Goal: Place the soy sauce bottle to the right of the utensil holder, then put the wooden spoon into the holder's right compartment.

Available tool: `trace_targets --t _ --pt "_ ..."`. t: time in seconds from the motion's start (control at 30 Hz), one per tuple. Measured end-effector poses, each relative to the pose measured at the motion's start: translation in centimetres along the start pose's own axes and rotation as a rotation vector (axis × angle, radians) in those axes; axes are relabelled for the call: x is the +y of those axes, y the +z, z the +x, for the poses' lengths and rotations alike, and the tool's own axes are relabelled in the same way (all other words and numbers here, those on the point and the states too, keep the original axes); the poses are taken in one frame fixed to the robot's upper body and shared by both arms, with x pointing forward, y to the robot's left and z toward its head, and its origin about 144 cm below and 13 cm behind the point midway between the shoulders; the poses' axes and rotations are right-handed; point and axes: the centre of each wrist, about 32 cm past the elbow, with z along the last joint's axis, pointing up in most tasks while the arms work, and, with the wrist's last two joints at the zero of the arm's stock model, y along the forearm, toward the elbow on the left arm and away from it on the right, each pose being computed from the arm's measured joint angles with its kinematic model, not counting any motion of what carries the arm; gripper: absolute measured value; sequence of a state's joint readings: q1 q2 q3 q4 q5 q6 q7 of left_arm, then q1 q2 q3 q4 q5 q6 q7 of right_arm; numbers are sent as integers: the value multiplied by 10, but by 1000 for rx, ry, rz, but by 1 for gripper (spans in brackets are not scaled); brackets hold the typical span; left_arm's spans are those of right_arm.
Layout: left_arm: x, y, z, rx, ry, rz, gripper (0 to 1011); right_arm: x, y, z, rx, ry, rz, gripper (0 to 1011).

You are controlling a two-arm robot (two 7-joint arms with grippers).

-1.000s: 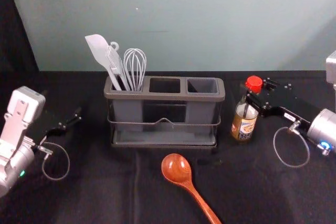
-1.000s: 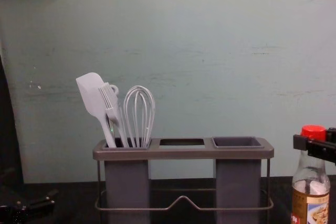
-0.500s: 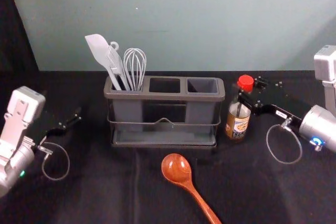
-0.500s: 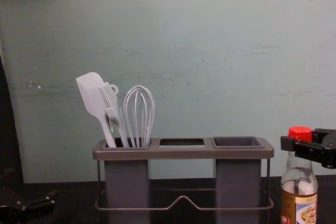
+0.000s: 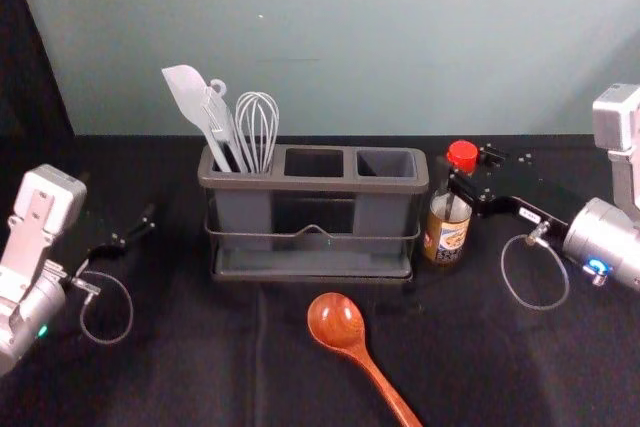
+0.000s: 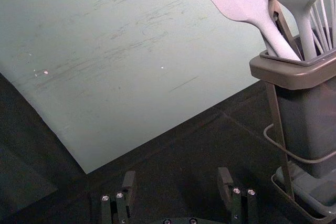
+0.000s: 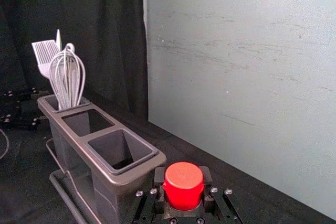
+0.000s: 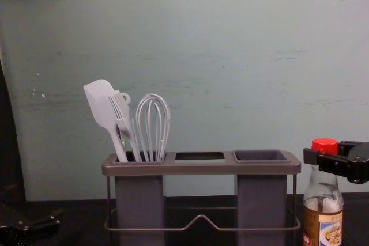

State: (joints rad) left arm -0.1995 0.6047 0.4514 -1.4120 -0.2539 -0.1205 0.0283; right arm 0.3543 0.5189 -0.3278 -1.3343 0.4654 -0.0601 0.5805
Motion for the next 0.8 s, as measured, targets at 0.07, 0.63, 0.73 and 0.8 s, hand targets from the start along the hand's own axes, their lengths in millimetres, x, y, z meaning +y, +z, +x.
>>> trace_targets --t 0.07,0.63,0.73,0.8 --pt "0 0 0 0 0 0 1011 0 0 0 0 -3 -1 386" --pt "0 0 0 0 0 0 1011 1 1 1 15 -24 -14 386" --pt "0 0 0 0 0 0 1011 1 1 1 22 -32 -21 386" --pt "0 0 0 0 0 0 1011 1 1 1 22 -32 -21 386"
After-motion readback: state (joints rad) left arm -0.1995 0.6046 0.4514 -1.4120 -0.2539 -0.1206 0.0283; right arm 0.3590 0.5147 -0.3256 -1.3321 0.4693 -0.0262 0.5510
